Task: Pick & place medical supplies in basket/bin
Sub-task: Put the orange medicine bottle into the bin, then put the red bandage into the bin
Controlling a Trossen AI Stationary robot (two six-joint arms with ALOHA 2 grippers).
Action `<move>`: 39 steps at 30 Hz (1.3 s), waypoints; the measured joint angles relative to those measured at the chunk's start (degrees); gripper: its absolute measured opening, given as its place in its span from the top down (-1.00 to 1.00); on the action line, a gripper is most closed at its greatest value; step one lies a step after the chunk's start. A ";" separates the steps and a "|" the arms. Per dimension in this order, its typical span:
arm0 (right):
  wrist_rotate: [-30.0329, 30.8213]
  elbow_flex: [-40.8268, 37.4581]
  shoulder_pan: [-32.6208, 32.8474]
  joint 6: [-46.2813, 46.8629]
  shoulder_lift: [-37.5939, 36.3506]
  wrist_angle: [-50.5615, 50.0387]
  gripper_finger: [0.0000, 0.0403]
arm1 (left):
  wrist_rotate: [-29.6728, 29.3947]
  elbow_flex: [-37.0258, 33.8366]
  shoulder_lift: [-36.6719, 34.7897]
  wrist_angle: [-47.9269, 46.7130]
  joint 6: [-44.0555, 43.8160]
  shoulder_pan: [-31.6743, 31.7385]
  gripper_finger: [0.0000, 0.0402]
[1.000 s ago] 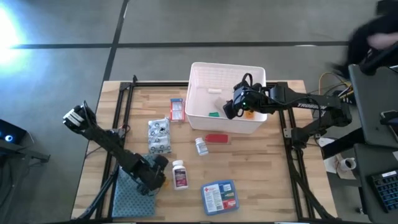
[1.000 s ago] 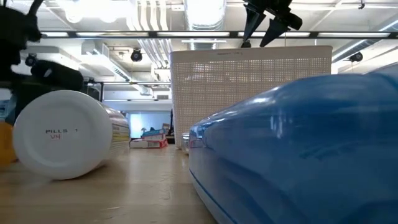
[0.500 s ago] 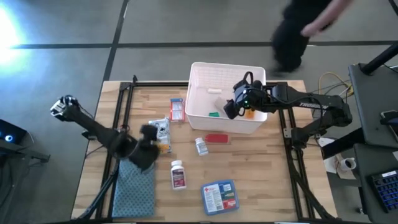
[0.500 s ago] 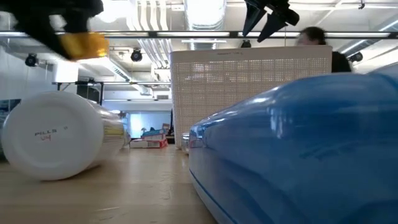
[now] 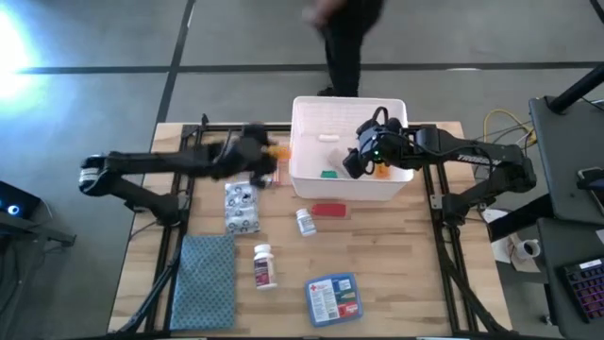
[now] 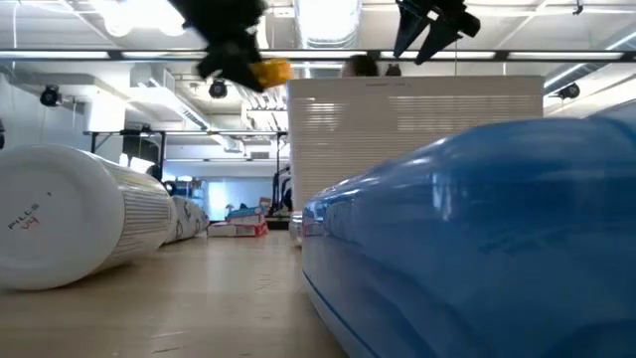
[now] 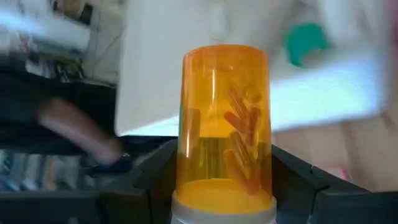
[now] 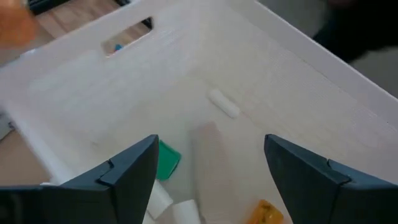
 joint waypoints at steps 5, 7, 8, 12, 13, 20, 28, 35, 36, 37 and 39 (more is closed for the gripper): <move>1.28 -0.10 0.07 4.43 -1.69 -6.22 -0.38 | 5.40 12.64 7.46 -0.79 -6.63 5.15 0.08; 1.40 -0.15 0.07 6.15 -2.42 -8.82 -0.38 | 6.35 18.01 10.46 -0.72 -6.18 5.05 0.08; 1.46 -0.17 0.07 6.77 -2.75 -9.92 -0.37 | 7.98 20.61 12.22 -0.44 -6.13 5.02 0.08; 4.04 -0.59 0.07 7.70 -4.21 -11.50 -0.35 | 15.09 29.23 21.30 -0.08 -8.08 6.16 0.08; 5.47 -0.72 0.08 7.79 -4.56 -11.43 -0.34 | 15.30 31.15 24.06 -0.50 -9.96 6.53 0.07; 10.04 -1.07 0.07 7.78 -5.51 -11.51 -0.36 | 11.45 48.44 38.48 -12.20 -16.02 6.96 -0.14; 10.08 -4.11 0.07 6.71 -5.37 -11.68 -0.41 | 1.64 64.14 44.18 -31.69 -15.89 6.61 -0.35; 15.80 -6.39 2.76 5.95 -5.41 -11.20 -0.45 | 1.67 67.01 36.08 -44.06 -25.65 3.90 -0.36; 15.82 -6.36 3.60 5.98 -5.47 -10.42 -0.46 | 1.65 66.26 34.42 -44.72 -27.27 3.59 -0.36; 15.60 -6.17 4.69 5.87 -5.48 -9.41 -0.46 | 1.64 65.23 32.54 -45.30 -29.10 3.44 -0.36; 13.41 -5.95 7.52 4.35 -5.48 -6.24 -0.47 | 1.61 61.98 28.61 -45.88 -32.87 3.37 -0.36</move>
